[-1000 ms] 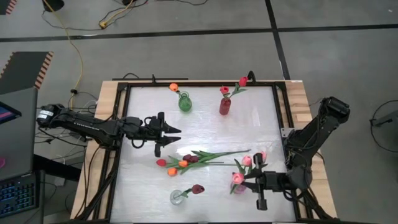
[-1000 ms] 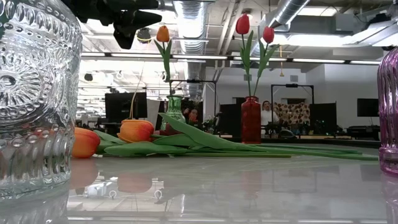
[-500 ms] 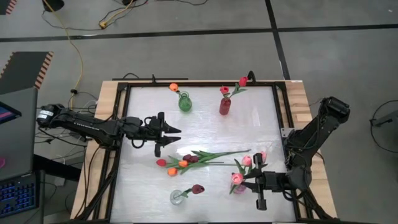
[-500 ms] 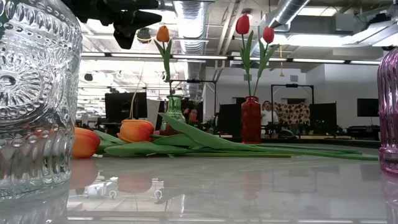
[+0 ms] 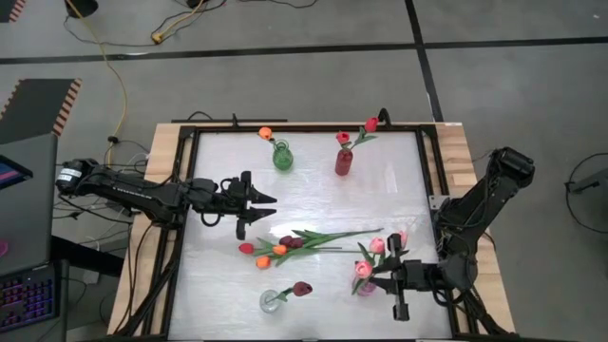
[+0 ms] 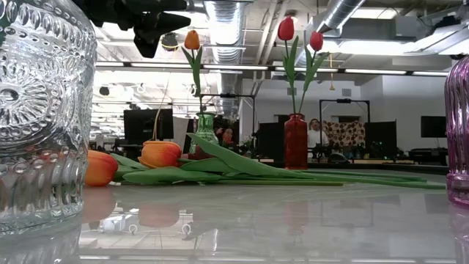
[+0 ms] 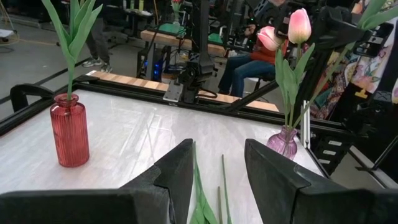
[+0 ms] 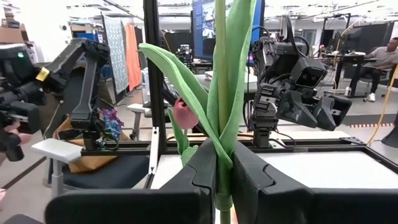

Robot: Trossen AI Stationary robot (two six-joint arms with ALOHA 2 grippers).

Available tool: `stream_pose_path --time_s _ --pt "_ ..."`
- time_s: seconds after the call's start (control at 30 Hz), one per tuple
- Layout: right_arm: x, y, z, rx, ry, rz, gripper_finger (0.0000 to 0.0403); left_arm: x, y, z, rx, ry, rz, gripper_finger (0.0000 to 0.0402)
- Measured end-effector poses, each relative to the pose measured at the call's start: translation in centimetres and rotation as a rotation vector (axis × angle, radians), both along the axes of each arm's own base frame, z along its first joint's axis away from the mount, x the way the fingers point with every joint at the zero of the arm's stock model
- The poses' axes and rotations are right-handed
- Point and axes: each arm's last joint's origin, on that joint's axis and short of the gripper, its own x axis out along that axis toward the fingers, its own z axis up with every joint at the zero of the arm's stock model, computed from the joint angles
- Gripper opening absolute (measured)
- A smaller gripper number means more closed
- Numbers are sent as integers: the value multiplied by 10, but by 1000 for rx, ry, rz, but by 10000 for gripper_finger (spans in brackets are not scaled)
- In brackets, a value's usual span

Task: Sort flowers into vase by color
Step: Put the pink flower into the purple vase

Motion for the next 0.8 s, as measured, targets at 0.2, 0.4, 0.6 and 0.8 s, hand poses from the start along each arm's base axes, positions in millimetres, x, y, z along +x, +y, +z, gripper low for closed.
stream_pose_path --time_s 0.2,0.4,0.6,0.8 --pt "-7 1 5 0 -10 17 57 0 0 0 0 0 0 132" --pt "-12 2 4 -18 12 -26 57 0 0 0 0 0 1 132" --pt "-11 1 1 -44 33 -52 57 0 0 0 0 0 0 132" --pt "-11 1 1 -43 32 -51 57 0 0 0 0 0 0 132"
